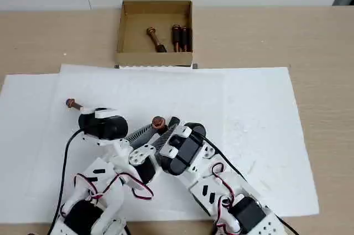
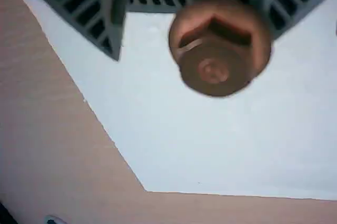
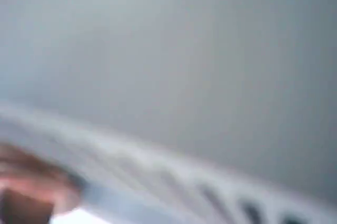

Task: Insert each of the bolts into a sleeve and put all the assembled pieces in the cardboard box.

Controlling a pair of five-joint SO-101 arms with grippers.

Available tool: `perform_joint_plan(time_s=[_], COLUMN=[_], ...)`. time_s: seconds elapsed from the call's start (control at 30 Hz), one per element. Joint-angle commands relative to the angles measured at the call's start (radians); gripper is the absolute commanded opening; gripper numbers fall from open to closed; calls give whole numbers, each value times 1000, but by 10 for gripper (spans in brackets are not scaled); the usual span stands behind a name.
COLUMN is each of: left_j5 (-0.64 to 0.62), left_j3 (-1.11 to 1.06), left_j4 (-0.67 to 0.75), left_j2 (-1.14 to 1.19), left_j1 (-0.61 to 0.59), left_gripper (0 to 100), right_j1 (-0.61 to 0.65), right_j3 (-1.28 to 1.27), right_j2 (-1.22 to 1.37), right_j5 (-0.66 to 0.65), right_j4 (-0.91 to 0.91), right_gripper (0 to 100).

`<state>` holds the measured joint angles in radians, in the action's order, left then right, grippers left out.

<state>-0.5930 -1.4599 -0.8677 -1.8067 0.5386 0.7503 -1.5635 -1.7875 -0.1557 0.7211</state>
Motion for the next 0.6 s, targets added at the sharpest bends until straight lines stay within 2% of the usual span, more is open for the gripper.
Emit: perform_joint_plan(time_s=[0.0,0.2,0.57], left_j5=[55,132,135], left_j3=[45,48,130], left_j4=[-3,-5,-6], left_j2=[-5,-5,-3], left_j1=[-26,-89,-92], left_gripper=[155,156,151], right_j1=[4,4,2], right_j3=[14,6,8], right_j2=[-18,-18,-18], right_j5=[-6,-5,-5], right_j4=[-36,-36,-36], right_gripper=[2,2,2])
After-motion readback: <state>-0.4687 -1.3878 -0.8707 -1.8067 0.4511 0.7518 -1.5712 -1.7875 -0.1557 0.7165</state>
